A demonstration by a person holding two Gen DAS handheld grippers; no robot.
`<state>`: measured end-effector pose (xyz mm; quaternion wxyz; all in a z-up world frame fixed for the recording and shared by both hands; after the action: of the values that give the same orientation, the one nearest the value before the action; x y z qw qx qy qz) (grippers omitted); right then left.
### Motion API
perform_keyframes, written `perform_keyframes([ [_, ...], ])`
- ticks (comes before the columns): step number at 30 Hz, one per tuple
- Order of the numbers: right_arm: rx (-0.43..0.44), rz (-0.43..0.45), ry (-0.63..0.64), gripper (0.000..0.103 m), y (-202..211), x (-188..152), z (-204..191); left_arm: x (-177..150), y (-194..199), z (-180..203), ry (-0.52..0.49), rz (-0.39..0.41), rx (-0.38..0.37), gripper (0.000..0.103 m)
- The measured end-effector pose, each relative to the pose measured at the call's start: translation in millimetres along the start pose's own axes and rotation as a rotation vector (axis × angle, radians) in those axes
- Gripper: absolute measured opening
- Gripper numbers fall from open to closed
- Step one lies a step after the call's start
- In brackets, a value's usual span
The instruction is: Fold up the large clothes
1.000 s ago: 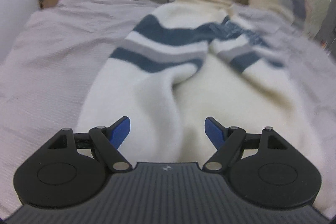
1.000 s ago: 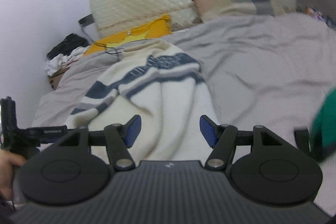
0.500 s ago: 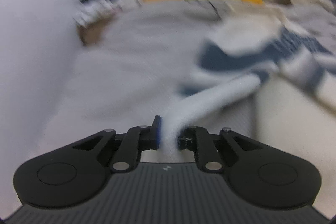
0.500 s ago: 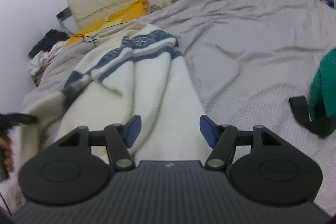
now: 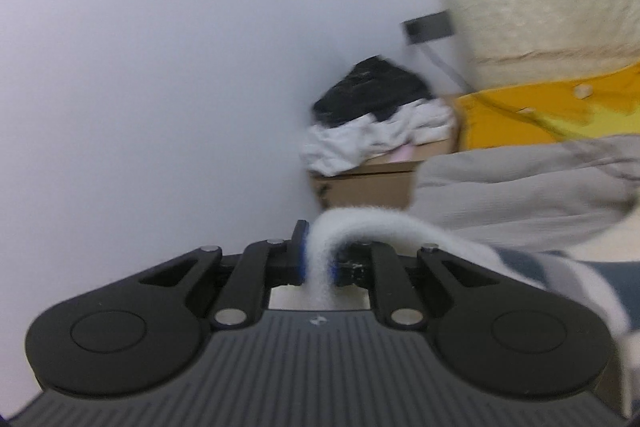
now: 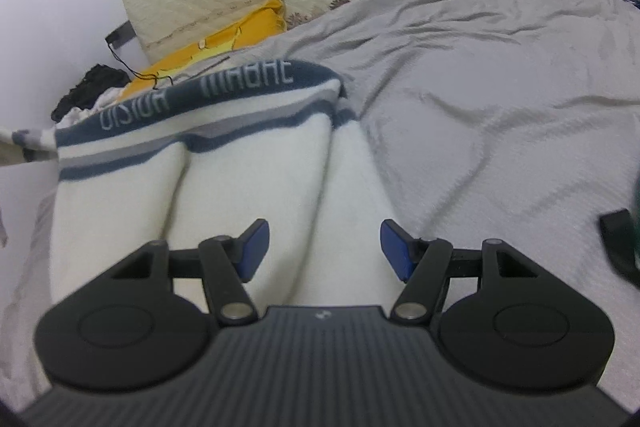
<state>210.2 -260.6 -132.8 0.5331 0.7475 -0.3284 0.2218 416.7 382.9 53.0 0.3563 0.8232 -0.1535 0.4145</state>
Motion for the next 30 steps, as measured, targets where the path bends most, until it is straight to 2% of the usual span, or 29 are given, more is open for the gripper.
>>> perform_keyframes([
  [5, 0.067, -0.019, -0.008, 0.063, -18.8, 1.7, -7.6, -33.5, -88.4, 9.2, 0.025, -0.099, 0.097, 0.013],
  [8, 0.11, -0.04, -0.005, 0.063, -30.3, 3.1, -17.0, -59.2, -136.3, 20.5, -0.004, -0.138, 0.136, 0.013],
  [11, 0.15, -0.039, 0.003, 0.063, -38.3, 5.6, -26.5, -80.9, -169.4, 28.8, 0.034, -0.182, 0.105, 0.013],
  [15, 0.144, -0.058, 0.02, 0.066, -53.0, 7.3, -32.2, -100.7, -188.2, 38.7, 0.041, -0.223, 0.09, 0.013],
  [18, 0.13, -0.07, 0.02, 0.066, -57.8, 4.6, -31.0, -108.3, -187.7, 38.1, 0.093, -0.235, 0.071, 0.014],
  [20, 0.128, -0.069, 0.016, 0.066, -56.0, 3.5, -29.8, -110.9, -179.8, 32.9, 0.143, -0.249, 0.044, 0.02],
  [22, 0.128, -0.065, 0.013, 0.066, -52.4, 2.9, -29.4, -113.6, -165.1, 27.4, 0.196, -0.265, 0.0, 0.034],
  [23, 0.127, -0.067, 0.013, 0.066, -50.6, 2.3, -29.2, -113.8, -154.8, 23.4, 0.205, -0.267, -0.015, 0.046],
  [25, 0.133, -0.076, 0.01, 0.066, -46.8, 0.0, -28.5, -114.2, -133.8, 15.3, 0.243, -0.272, -0.041, 0.06],
  [26, 0.138, -0.078, 0.007, 0.066, -44.3, -1.3, -28.3, -115.0, -117.9, 10.6, 0.269, -0.267, -0.08, 0.064],
  [30, 0.146, -0.071, 0.027, 0.066, -30.0, -5.3, -32.2, -125.0, -59.1, -0.3, 0.351, -0.278, -0.195, 0.066],
])
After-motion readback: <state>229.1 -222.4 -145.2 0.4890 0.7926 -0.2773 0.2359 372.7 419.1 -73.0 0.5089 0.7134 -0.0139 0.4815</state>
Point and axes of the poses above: each gripper's, at about its wrist camera, not at the fingertips, and y roughly against the way its jaws point, z to its right, x to its top, the point moved 5 cm from there along -y, roughly the way its jaws point, and after that the axes turned 7 degrees about -z, right-handed, at the moved point
